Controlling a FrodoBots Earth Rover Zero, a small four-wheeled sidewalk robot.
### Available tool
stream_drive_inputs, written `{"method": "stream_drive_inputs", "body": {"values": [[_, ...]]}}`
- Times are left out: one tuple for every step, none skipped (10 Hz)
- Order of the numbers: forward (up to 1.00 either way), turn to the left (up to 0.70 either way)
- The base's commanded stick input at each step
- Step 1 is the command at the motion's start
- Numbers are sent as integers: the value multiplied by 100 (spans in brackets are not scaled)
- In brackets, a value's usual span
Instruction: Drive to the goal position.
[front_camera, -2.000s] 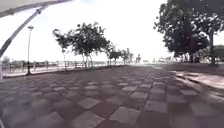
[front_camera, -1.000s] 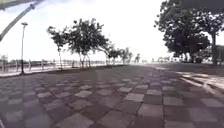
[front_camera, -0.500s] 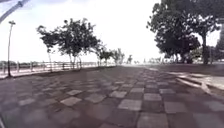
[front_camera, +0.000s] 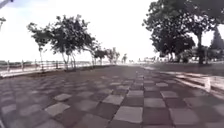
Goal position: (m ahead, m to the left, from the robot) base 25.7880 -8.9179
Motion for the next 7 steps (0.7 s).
{"method": "stream_drive_inputs", "body": {"values": [[70,0],[70,0],[70,0],[70,0],[70,0],[70,0],[70,0]]}}
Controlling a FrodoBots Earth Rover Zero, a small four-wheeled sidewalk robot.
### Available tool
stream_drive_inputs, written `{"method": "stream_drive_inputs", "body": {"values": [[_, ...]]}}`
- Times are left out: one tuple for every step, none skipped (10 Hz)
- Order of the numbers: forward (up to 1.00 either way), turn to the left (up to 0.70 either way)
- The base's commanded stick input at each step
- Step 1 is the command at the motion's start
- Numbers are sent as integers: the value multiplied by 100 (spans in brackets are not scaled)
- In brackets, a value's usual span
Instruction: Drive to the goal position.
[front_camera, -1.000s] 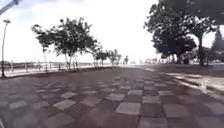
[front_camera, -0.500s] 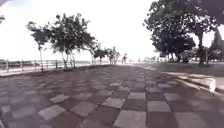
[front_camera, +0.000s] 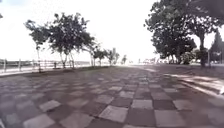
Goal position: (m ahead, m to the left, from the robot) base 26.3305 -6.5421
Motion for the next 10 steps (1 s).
{"method": "stream_drive_inputs", "body": {"values": [[70,-32],[70,-35],[70,-35],[70,-35],[70,-35],[70,-35],[70,-35],[70,-35],[70,-35],[70,-22]]}}
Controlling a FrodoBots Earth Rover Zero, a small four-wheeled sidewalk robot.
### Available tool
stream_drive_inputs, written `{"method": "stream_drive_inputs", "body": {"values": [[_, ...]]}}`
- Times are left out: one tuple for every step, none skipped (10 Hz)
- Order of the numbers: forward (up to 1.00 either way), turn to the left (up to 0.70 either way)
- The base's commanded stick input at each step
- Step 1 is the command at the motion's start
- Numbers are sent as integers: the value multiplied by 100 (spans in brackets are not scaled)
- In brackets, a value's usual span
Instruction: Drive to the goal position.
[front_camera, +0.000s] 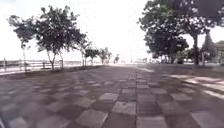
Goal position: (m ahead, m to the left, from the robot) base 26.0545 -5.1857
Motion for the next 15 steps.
{"method": "stream_drive_inputs", "body": {"values": [[70,0],[70,0],[70,0],[70,0],[70,0],[70,0],[70,0],[70,0],[70,0],[70,0],[70,0],[70,0],[70,0],[70,0],[70,0]]}}
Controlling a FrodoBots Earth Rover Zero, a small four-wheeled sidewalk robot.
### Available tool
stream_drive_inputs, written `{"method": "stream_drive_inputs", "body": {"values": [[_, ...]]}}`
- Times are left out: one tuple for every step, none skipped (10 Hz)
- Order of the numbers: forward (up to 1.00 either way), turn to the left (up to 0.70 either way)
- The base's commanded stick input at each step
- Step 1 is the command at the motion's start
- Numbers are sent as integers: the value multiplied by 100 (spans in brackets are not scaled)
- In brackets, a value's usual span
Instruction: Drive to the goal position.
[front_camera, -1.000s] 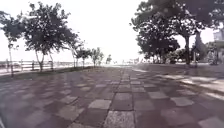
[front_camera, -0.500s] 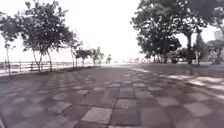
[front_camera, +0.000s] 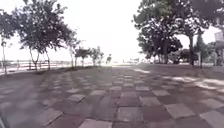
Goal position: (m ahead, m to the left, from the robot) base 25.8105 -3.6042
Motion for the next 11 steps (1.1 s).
{"method": "stream_drive_inputs", "body": {"values": [[70,0],[70,0],[70,0],[70,0],[70,0],[70,0],[70,0],[70,0],[70,0],[70,0],[70,0]]}}
